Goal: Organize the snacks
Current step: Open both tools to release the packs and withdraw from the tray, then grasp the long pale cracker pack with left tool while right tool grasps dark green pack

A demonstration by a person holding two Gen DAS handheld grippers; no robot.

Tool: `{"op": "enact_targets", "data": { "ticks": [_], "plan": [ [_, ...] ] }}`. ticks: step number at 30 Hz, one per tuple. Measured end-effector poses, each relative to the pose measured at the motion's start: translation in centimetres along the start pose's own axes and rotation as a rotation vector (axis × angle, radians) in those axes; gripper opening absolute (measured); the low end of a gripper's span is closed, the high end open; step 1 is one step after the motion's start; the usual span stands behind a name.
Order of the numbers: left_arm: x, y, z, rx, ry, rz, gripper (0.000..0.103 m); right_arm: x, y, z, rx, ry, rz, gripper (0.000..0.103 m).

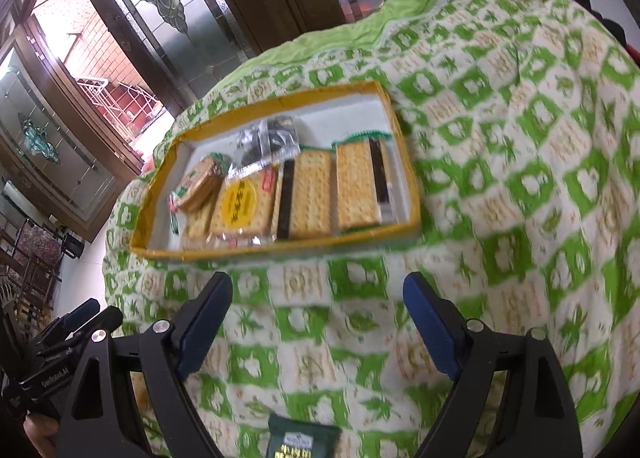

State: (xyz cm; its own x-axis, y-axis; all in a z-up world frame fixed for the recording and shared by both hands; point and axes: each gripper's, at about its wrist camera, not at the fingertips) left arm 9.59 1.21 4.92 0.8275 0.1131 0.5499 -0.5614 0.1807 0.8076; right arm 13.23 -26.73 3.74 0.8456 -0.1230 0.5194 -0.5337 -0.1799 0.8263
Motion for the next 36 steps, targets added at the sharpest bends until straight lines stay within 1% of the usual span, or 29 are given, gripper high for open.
{"op": "enact_targets", "data": {
  "ticks": [5,10,16,21,26,31,32,33,34,35,36],
  "plan": [
    [-1.7,0.4,-0.6,0.003,0.021,-0.014,0.09,-1.2,0.2,0.2,0.014,-0.003,-0.025,0.087],
    [-3.4,0.7,-0.7,-0.006,0.033,-0.022,0.09,-3.0,0.9,-0.4,0.028,0.024,-0.042,0.087],
    [-5.5,1.1,-1.1,-0.017,0.048,-0.027,0.09,-5.4,1.6,-1.8,0.027,0.073,-0.064,0.087],
    [-6.7,1.3,-1.9,-0.041,0.08,-0.03,0.09,-7.0,2.4,-2.6,0.015,0.103,-0.058,0.087],
    [-7.4,1.4,-1.4,-0.029,0.045,-0.037,0.09,-8.6,2.9,-2.9,0.014,0.118,-0.075,0.087],
    [-7.4,1.7,-0.3,-0.032,-0.013,-0.029,0.09,-10.2,3.3,-3.2,0.022,0.134,-0.123,0.087],
    [-7.5,1.7,-0.1,-0.029,-0.023,-0.027,0.09,-10.6,3.3,-3.2,0.02,0.136,-0.133,0.086],
    [-7.6,1.7,0.0,-0.029,-0.03,-0.029,0.09,-10.9,3.3,-3.3,0.018,0.139,-0.143,0.078],
    [-7.6,1.6,0.0,-0.034,-0.036,-0.034,0.09,-11.1,3.2,-3.3,0.021,0.144,-0.156,0.074],
    [-7.7,1.5,0.1,-0.034,-0.039,-0.037,0.089,-11.3,3.0,-3.4,0.027,0.147,-0.169,0.068],
    [-7.8,1.4,0.2,-0.032,-0.043,-0.04,0.089,-11.6,2.8,-3.4,0.03,0.149,-0.183,0.067]
  ]
}}
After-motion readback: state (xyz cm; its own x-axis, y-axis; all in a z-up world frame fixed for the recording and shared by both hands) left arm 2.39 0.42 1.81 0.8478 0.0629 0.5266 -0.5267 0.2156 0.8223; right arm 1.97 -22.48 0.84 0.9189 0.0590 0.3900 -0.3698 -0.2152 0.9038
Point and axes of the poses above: each gripper's, at about its wrist camera, not at the fingertips, and y roughly against the way its jaws point, z to its right, x to its top, and after that the axes turned 6 degrees about -x, right-handed
